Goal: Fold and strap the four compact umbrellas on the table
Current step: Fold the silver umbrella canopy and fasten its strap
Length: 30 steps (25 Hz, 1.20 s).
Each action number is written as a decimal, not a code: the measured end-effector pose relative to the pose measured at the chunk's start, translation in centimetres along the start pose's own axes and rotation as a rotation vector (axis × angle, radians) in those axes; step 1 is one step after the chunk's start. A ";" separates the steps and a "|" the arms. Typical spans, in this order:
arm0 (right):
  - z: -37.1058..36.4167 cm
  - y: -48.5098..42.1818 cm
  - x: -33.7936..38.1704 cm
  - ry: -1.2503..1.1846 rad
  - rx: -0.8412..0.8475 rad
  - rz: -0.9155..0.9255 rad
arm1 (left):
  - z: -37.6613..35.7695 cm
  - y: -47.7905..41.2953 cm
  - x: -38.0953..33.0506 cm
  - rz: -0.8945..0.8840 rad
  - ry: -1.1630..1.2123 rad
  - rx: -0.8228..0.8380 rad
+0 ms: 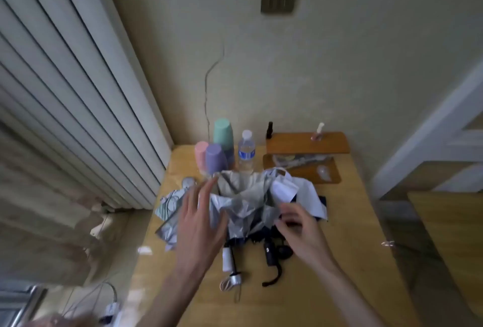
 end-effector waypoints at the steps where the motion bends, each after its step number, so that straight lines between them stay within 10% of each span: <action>1: 0.0 -1.5 1.2 0.019 -0.031 0.075 | -1.3 -1.6 0.6 -0.047 -0.103 0.013; 6: -5.7 -5.5 1.4 0.189 -0.008 0.287 | -8.5 -1.6 12.4 0.337 -0.206 0.122; 12: -8.0 -4.4 -3.0 0.164 -0.176 0.472 | -8.9 -2.0 17.6 0.233 -0.153 -0.093; 17: -7.1 -1.2 -4.2 0.058 -0.405 0.554 | -6.3 -2.0 16.7 0.162 0.334 -0.143; 23: -9.1 1.5 -5.3 -0.453 -0.170 0.182 | -3.7 4.6 11.0 0.037 0.692 -0.111; 30: -14.5 3.6 -3.1 -0.615 0.120 0.183 | -4.7 7.7 10.0 0.156 0.943 -0.087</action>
Point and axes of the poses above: each hand's wrist, its own y-axis away from the middle knuckle, its own z-axis out of the back of the hand, x = y × z, the point moved 10 cm from there along -y, towards the middle knuckle, and after that the axes turned 15 degrees about y, right-handed, at the moved point
